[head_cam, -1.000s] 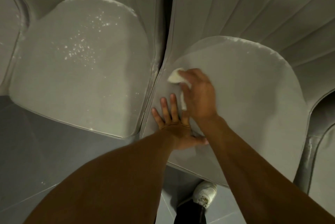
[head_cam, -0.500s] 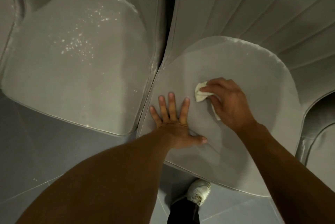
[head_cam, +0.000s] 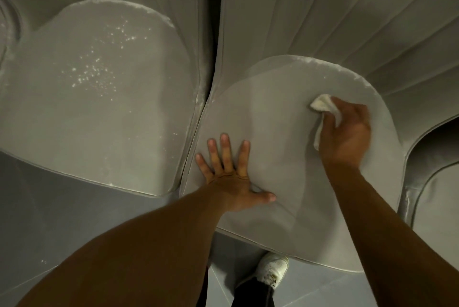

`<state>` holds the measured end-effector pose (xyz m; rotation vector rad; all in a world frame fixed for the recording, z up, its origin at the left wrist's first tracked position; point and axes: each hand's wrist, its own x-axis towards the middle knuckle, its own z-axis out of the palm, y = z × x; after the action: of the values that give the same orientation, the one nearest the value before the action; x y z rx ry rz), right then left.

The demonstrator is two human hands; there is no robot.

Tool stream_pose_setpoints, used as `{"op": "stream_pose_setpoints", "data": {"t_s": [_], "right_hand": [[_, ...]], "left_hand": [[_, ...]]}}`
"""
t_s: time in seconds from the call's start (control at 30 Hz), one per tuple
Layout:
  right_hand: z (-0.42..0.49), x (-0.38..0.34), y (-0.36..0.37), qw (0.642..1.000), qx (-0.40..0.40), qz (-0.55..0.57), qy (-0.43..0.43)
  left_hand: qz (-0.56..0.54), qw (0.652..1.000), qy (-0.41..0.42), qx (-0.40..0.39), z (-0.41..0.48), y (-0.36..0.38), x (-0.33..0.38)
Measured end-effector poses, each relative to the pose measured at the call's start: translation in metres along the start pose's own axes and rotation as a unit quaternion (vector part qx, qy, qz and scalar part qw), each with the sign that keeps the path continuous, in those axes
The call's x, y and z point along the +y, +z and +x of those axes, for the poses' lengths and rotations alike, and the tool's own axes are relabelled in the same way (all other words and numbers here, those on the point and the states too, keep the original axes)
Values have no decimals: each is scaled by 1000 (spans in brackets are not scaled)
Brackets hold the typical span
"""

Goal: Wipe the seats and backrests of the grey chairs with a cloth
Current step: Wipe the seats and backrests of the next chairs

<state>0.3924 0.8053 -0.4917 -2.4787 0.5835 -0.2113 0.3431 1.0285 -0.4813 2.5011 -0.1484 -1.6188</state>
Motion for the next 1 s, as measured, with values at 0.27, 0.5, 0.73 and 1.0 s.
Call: {"op": "stream_pose_setpoints", "data": {"t_s": [0.27,0.5,0.73,1.0], "right_hand": [[20,-75,60,998,5,60,-1],[32,-81,65,978,-84,-70,-179],[49,-51,52,990,72,-6,119],[18,-110,84,995,-56,44,-76]], "left_hand": [[4,1000,-2,-3,0,-1,2],[2,1000,-8,-4,2,0,3],[2,1000,-1,-4,2,0,1],[9,1000,-22,-7,6,1,2]]}}
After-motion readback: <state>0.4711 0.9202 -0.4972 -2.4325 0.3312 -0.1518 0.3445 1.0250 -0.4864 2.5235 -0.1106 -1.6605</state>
